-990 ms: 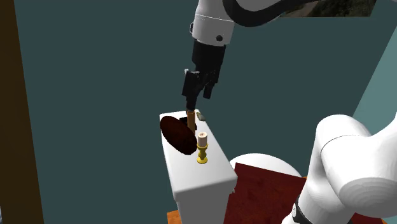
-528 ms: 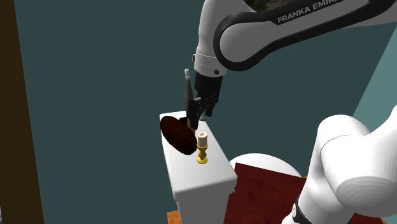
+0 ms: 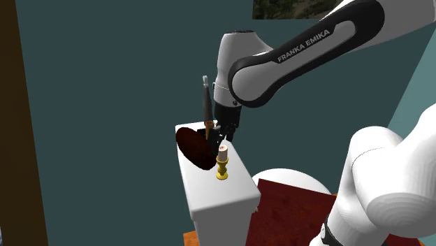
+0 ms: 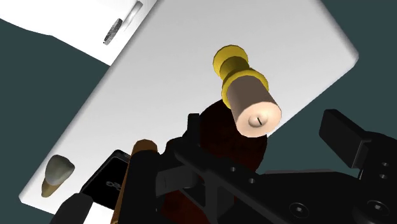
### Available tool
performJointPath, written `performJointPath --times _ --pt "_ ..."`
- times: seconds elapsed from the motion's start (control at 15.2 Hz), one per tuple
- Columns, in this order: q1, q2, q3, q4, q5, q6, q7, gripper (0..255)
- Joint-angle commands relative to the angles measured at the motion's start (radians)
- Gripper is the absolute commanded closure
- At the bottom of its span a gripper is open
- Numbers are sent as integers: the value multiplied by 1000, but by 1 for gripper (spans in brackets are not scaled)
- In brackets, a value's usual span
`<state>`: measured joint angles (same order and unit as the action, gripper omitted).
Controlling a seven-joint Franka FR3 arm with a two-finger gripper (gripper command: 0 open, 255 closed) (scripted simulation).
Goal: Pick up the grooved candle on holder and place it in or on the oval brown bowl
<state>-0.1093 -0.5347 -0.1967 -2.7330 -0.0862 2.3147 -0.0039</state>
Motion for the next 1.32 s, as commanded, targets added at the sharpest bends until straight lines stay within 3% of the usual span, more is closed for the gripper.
performJointPath --times 0.0,0.2,0.66,0.73,1.25 --pt "1 23 -4 -13 0 37 -2 0" --pt "4 54 -9 -28 2 83 -4 0" --pt "4 54 -9 -28 2 82 -4 0" --pt "4 54 -9 -28 2 82 -4 255" --pt "4 53 -9 -28 1 82 -4 255"
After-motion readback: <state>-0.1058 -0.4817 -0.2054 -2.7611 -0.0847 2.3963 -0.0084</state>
